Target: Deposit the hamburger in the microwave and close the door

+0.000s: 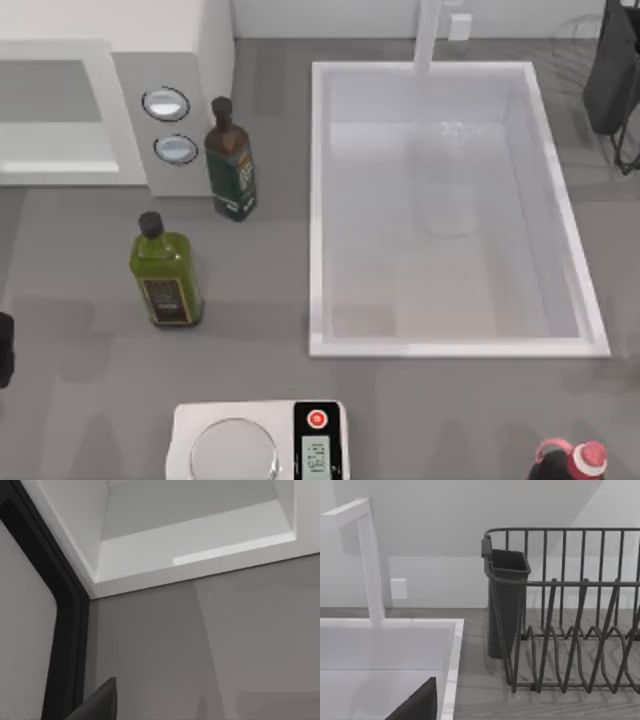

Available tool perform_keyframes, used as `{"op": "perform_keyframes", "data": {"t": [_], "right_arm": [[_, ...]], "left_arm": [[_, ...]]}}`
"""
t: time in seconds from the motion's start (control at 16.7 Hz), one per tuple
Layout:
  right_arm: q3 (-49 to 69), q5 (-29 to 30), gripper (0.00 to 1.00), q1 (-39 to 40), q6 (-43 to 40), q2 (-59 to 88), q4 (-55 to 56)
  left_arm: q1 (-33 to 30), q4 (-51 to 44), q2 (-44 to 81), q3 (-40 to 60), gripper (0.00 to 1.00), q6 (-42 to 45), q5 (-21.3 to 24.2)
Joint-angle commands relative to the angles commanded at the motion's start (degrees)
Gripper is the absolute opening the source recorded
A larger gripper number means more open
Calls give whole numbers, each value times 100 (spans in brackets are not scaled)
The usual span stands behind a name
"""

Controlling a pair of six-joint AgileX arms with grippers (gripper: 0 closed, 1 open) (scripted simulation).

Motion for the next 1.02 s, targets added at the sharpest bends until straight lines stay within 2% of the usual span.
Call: {"op": "perform_keyframes", "data": {"t": [0.42, 0.6, 0.84, 1.02], "right_arm": [[0, 0, 100, 0, 0, 0, 0], [0, 0, 100, 0, 0, 0, 0], [0, 0, 100, 0, 0, 0, 0], [0, 0, 100, 0, 0, 0, 0]], "left_arm": [[643, -2285, 4154, 2171, 100, 2444, 1], [843, -3078, 5486, 2936, 100, 3342, -10], [986, -3704, 6421, 3544, 100, 4071, -20], [1001, -3776, 6522, 3615, 100, 4158, -22]]}}
